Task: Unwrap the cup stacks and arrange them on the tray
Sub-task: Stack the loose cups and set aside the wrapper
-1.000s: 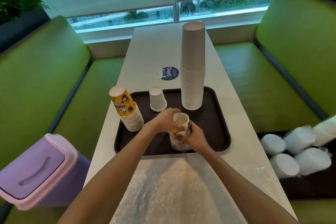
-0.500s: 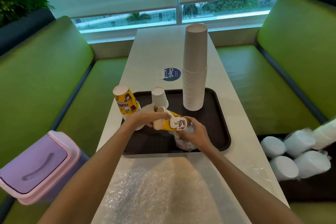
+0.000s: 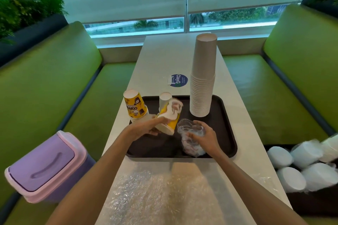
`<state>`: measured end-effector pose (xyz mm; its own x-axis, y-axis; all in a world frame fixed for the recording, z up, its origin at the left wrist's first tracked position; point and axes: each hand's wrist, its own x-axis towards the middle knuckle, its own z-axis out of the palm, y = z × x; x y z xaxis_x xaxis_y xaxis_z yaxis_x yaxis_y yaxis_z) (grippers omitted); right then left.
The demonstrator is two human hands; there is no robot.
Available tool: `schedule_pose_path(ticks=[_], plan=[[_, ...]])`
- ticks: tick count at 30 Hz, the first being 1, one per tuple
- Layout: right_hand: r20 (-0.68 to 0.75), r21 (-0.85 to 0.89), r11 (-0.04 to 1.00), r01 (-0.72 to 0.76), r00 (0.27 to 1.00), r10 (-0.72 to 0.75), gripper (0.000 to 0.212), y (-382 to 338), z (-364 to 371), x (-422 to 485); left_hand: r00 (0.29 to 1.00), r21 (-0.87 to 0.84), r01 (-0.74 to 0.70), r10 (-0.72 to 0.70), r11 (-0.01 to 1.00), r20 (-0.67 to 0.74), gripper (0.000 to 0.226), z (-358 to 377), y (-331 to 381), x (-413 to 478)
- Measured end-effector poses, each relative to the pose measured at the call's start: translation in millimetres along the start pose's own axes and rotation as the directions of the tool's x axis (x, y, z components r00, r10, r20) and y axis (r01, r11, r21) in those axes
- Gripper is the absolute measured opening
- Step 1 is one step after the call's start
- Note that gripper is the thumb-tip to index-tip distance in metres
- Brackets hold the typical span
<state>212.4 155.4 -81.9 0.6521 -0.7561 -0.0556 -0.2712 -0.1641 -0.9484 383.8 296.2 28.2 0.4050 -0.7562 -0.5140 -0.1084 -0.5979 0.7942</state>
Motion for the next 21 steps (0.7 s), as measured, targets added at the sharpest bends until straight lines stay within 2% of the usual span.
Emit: schedule_pose_path(ticks=[3, 5, 8, 10, 12, 18, 21], plan=[[-0.021, 0.009, 1.0, 0.004, 1.0, -0.003, 0.056, -6.6, -0.1, 1.8, 0.964, -0.17, -0.221, 0.188, 0.96, -0.19, 0.041, -16.8, 24.9, -7.4], [-0.034, 0.023, 1.0, 0.004, 0.999, -0.003, 0.056, -10.3, 0.3, 2.8, 0.897, -0.19, -0.342, 0.259, 0.92, -0.358, 0.045, -31.1, 40.7, -13.3], [-0.043, 0.032, 0.999, 0.014, 0.999, -0.013, 0.055, -15.0, -0.2, 3.9, 0.717, -0.078, -0.505, 0.368, 0.859, -0.592, 0.057, -50.8, 55.6, -26.1], [-0.048, 0.03, 0.999, 0.021, 0.999, -0.019, 0.053, -17.8, -0.9, 4.7, 0.59, -0.028, -0.575, 0.39, 0.818, -0.707, 0.059, -62.8, 59.2, -31.2], [-0.052, 0.021, 0.999, 0.03, 0.998, -0.029, 0.055, -21.5, -1.3, 5.3, 0.522, 0.014, -0.583, 0.388, 0.812, -0.759, 0.062, -73.5, 55.9, -30.6], [-0.066, 0.034, 0.999, 0.038, 0.997, -0.035, 0.057, -33.7, -4.3, 3.6, 0.537, 0.105, -0.457, 0.368, 0.883, -0.759, 0.062, -75.9, 29.5, -16.1], [-0.075, 0.048, 0.998, 0.032, 0.997, -0.029, 0.058, -37.5, -7.0, 3.0, 0.57, 0.109, -0.394, 0.335, 0.913, -0.75, 0.067, -73.7, 18.7, -5.6]])
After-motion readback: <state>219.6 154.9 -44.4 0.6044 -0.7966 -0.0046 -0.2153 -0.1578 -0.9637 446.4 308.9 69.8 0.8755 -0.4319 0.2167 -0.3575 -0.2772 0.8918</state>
